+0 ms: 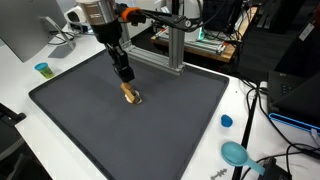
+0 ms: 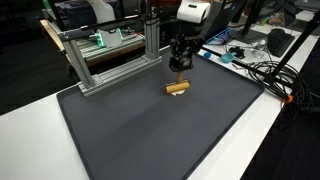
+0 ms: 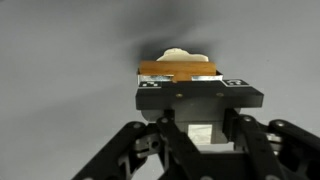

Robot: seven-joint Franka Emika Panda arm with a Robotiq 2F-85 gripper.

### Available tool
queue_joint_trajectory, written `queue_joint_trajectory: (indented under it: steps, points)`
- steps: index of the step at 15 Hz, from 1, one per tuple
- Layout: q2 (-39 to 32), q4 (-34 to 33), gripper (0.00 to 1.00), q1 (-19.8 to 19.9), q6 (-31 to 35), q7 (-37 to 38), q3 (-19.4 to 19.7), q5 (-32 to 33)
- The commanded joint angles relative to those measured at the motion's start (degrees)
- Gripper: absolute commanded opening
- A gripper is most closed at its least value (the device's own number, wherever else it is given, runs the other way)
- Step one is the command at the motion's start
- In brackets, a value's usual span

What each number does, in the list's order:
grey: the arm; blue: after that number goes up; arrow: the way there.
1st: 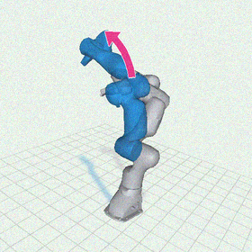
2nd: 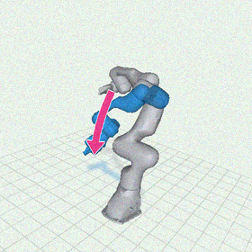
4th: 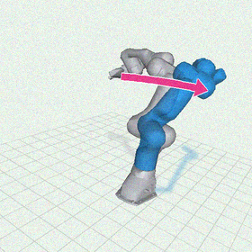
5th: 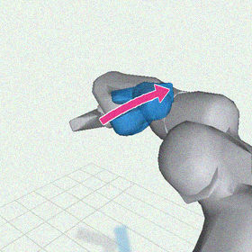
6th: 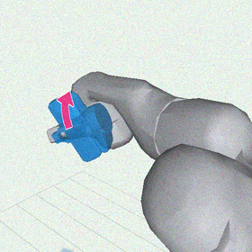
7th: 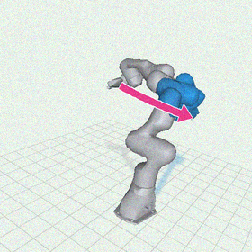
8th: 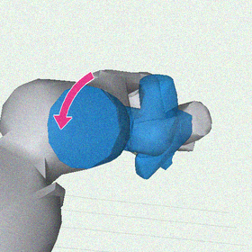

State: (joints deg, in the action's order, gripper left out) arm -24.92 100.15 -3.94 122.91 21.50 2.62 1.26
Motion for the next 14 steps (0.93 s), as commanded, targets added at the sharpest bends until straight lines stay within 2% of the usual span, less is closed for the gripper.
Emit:
queue_joint_trajectory:
  steps: [1,7,10,14]
  points:
    - [-4.2,-4.1,0.22,1.1,-6.0,-5.6,-1.4,-2.2]
    - [-8.0,-8.3,0.22,0.9,-13.9,-7.7,-1.5,-2.0]
    - [-6.6,-8.3,0.22,1.0,-17.6,-9.5,-1.3,-1.4]
    - [-0.5,-3.6,0.22,2.2,-10.9,-9.5,-0.8,-2.6]
